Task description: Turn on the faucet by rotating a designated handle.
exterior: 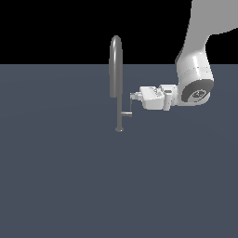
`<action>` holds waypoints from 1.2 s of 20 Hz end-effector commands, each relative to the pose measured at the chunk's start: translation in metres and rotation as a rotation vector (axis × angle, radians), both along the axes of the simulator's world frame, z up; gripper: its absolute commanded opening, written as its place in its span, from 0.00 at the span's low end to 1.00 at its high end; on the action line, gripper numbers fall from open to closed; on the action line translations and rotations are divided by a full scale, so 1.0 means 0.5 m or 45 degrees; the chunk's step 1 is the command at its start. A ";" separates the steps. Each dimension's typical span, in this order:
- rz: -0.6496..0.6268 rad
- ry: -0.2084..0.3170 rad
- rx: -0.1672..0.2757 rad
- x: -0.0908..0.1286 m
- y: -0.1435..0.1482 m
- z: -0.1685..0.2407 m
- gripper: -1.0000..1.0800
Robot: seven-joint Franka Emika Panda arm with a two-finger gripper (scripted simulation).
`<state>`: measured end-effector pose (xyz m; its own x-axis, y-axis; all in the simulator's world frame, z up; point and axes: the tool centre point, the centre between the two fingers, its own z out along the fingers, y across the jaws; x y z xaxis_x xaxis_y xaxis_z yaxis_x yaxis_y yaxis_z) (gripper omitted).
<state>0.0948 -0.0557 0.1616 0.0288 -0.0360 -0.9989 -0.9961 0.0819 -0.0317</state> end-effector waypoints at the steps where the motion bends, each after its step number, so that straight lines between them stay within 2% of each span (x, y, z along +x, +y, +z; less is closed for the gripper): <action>1: -0.028 0.022 0.027 0.004 0.002 -0.016 0.00; 10: -0.047 0.038 0.046 0.006 0.004 -0.028 0.00; 22: -0.047 0.037 0.046 -0.048 0.012 -0.008 0.00; 24: -0.051 0.037 0.044 -0.042 0.011 -0.012 0.00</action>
<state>0.0739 -0.0503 0.1555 -0.0008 -0.0022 -1.0000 -0.9924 0.1229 0.0005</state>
